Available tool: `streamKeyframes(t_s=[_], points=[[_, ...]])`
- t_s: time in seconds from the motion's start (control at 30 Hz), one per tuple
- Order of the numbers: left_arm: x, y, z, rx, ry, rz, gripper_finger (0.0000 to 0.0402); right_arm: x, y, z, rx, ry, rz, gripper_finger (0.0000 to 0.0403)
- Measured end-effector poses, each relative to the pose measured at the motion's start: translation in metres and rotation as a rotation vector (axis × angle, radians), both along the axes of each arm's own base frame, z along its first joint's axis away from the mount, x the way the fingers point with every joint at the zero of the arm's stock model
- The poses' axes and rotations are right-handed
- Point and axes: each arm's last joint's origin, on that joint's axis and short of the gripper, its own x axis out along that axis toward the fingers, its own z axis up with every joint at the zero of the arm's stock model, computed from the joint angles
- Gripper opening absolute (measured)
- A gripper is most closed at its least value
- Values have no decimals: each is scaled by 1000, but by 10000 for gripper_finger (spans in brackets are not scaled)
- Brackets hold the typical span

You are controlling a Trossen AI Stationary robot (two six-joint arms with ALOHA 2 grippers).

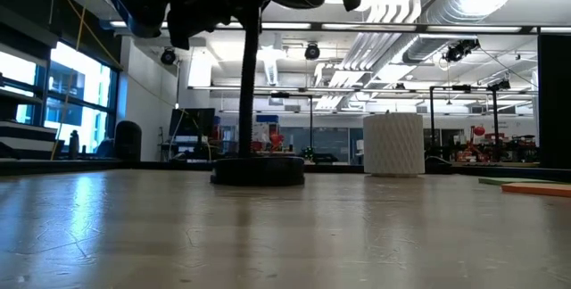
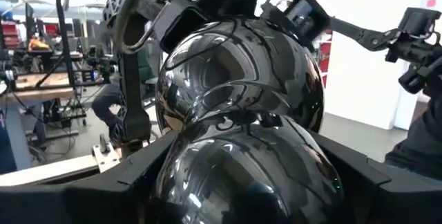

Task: Screw lightbulb
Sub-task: Insert the lightbulb into the desk lamp

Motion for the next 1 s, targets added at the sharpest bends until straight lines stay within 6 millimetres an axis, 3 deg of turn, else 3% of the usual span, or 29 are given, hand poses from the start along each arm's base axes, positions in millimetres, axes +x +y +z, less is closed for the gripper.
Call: streamKeyframes(t_s=[0.27,0.83,1.0], points=[[-1,-3,-4,3,-1,8,266,-2,6,-1,102,-27,-31,281],[-2,-8,0,-122,78,-6,266,-15,-2,18,-326,156,154,282],[-3,-8,2,-145,88,3,266,-18,-6,18,-370,202,189,282]])
